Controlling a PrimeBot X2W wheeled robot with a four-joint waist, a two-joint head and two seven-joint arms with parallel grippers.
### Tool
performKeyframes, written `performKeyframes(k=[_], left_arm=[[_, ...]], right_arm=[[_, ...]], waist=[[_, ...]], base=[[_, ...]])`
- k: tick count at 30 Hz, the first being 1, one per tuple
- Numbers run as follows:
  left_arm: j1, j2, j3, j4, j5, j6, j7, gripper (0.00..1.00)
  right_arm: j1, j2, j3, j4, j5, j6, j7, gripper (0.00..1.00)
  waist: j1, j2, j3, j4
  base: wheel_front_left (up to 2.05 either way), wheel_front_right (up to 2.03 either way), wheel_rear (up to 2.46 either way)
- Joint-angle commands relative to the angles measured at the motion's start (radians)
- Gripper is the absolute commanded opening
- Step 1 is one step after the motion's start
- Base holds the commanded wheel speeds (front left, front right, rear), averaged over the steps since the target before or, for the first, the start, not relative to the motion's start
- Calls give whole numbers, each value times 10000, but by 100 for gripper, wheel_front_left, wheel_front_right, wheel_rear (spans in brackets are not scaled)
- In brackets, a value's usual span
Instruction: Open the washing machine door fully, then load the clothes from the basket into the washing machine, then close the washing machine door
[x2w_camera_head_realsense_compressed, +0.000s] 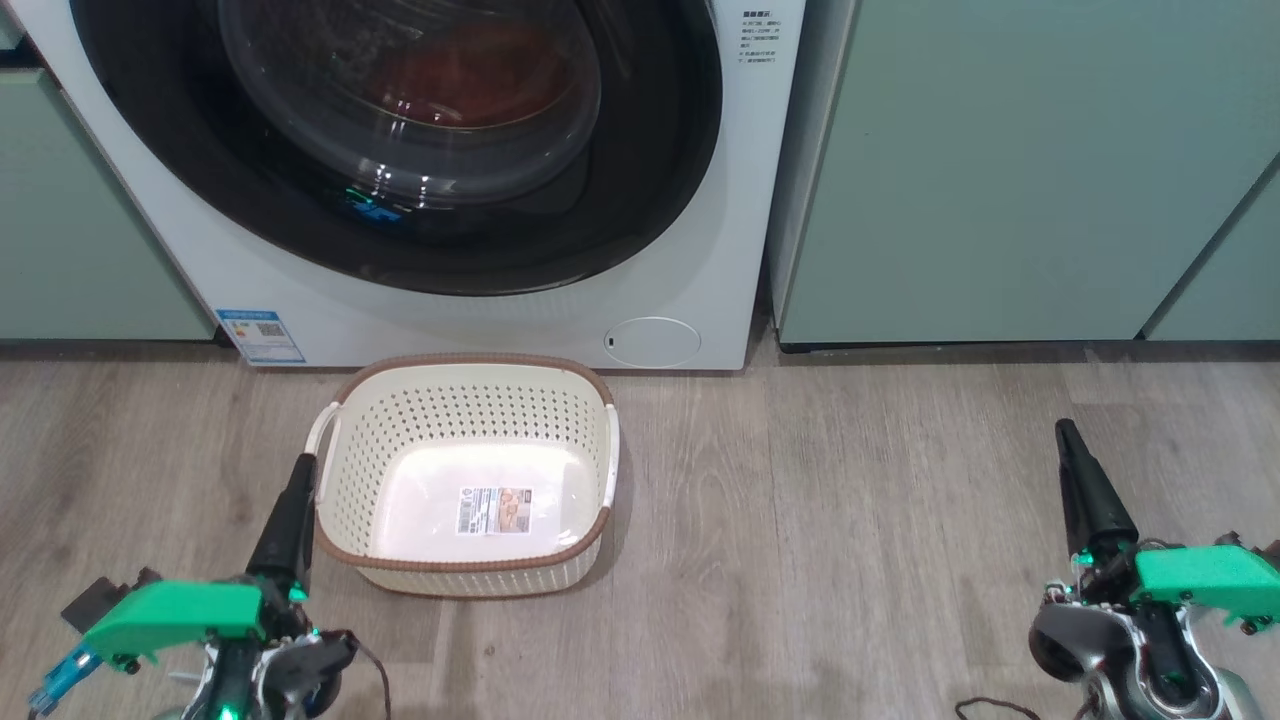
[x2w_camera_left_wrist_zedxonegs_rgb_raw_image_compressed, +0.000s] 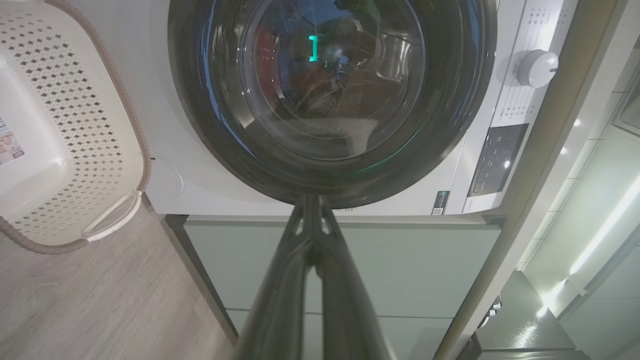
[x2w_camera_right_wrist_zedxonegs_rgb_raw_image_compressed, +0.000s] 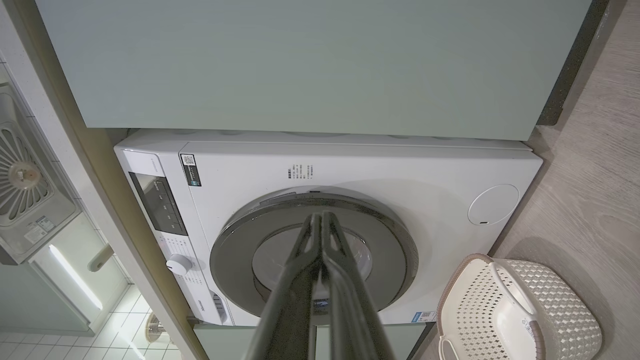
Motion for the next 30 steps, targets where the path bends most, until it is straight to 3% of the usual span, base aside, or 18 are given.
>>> performKeyframes(k=[1, 30], left_arm=[[-487, 67, 373, -291, -51, -94, 58, 0], [-489, 54, 391, -291, -36, -94, 72, 0]], right_arm=[[-503, -121, 191, -329, -2, 0, 55, 0], [-507, -89, 145, -326, -40, 0, 92, 0]], waist=[[0, 0, 0, 0], [0, 0, 0, 0]], base=[[0, 0, 0], [0, 0, 0]])
